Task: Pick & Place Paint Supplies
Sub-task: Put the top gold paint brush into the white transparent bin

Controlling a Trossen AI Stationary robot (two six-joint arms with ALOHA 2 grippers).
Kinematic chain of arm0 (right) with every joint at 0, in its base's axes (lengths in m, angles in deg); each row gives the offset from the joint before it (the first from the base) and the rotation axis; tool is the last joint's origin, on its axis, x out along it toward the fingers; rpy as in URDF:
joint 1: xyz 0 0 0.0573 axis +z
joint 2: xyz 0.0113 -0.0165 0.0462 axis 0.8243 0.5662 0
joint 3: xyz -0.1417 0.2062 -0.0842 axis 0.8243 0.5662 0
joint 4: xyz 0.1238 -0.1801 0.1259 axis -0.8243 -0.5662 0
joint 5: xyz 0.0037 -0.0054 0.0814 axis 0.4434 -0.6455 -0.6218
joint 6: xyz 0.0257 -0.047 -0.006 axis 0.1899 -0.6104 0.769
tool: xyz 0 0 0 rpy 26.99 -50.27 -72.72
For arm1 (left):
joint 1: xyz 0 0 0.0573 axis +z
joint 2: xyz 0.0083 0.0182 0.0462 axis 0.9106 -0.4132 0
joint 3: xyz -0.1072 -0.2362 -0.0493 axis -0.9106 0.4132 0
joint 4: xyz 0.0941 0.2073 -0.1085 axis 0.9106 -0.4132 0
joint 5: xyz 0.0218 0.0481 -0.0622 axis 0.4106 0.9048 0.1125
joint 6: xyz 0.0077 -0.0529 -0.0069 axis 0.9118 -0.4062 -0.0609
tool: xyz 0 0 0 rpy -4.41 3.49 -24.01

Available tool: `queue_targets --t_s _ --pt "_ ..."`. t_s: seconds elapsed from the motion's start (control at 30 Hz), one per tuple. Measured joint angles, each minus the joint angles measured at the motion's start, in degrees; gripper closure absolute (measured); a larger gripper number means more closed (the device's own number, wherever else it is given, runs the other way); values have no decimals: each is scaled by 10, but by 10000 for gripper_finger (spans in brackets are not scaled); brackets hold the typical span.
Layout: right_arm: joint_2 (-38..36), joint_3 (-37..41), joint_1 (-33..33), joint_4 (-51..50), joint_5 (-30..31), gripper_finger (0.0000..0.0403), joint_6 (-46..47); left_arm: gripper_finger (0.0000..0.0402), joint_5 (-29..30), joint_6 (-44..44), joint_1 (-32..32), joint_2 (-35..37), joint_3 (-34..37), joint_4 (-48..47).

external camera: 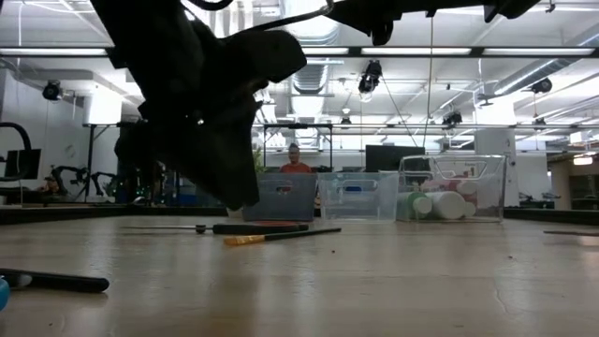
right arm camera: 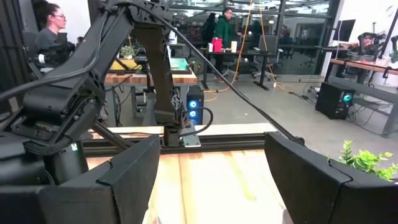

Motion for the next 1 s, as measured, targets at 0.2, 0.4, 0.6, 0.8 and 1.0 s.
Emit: queue_targets --t_s 0.2,0.4,0.6,0.8,1.0 --pt "0 0 0 0 0 115 0 303 2 37 1 0 24 43" --pt "0 0 0 0 0 115 0 303 7 59 5 0 36 60" --pt "0 0 0 0 0 115 0 303 9 72 9 0 40 66" --pt "0 0 0 0 0 115 0 303 9 93 14 0 40 71" --pt "0 0 0 0 0 115 0 303 11 101 17 -7 40 81"
